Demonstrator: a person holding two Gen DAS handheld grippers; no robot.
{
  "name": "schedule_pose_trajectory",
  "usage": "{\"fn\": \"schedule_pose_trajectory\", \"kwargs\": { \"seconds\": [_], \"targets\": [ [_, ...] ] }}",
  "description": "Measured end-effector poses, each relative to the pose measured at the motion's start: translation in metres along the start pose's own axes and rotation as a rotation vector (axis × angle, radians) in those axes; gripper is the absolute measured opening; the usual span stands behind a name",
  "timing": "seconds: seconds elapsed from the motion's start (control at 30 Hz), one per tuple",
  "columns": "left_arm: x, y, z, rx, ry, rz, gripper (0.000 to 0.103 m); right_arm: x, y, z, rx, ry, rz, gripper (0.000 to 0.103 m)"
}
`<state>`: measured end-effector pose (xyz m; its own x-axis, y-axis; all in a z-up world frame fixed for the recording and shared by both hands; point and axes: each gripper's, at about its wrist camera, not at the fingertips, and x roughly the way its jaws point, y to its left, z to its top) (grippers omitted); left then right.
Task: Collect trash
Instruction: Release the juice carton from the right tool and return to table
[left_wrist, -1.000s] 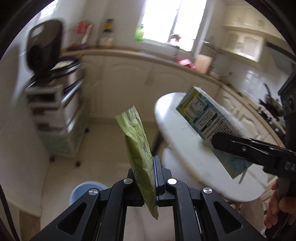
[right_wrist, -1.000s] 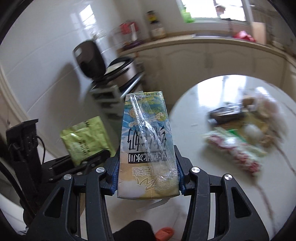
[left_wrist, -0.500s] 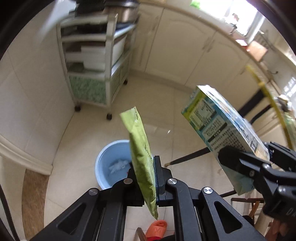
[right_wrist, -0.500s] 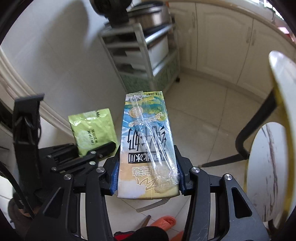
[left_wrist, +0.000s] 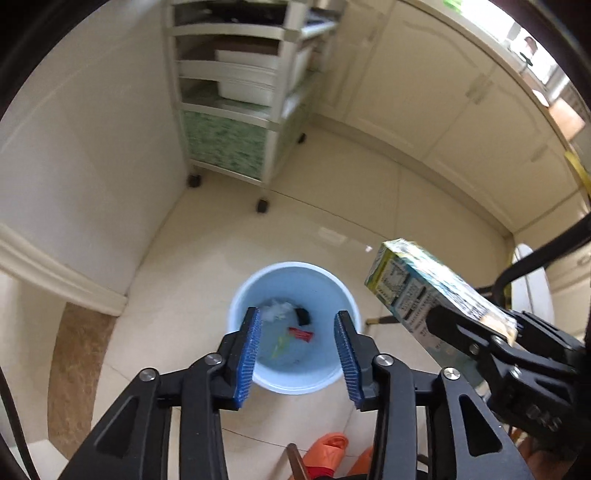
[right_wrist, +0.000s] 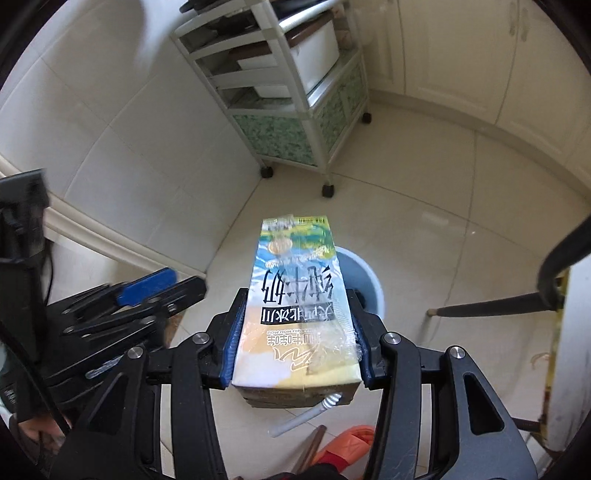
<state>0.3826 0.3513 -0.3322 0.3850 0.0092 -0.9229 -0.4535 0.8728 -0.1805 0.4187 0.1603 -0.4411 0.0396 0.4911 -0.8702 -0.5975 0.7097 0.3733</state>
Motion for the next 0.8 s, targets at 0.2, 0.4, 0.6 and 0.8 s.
{"fn": "schedule_pose_trajectory", "kwargs": {
  "seconds": [0.2,0.4,0.6,0.8],
  "targets": [
    [-0.049,-0.001,-0.029,-0.012,-0.090,0.034,0.043,-0.010,0.013,0.007,-0.014,-0.043,-0.004,0.069],
    [-0.116,-0.024,-0.059,0.013,-0.219,-0.004,0.054,-0.101,0.026,-0.001,-0.033,-0.216,-0.063,0.084],
    [-0.197,-0.071,-0.087,0.097,-0.421,-0.066,0.071,-0.224,0.027,-0.027,-0.040,-0.451,-0.164,0.094],
    [-0.255,-0.144,-0.128,0.249,-0.575,-0.142,0.089,-0.326,-0.005,-0.076,0.002,-0.615,-0.300,0.102]
  ]
}}
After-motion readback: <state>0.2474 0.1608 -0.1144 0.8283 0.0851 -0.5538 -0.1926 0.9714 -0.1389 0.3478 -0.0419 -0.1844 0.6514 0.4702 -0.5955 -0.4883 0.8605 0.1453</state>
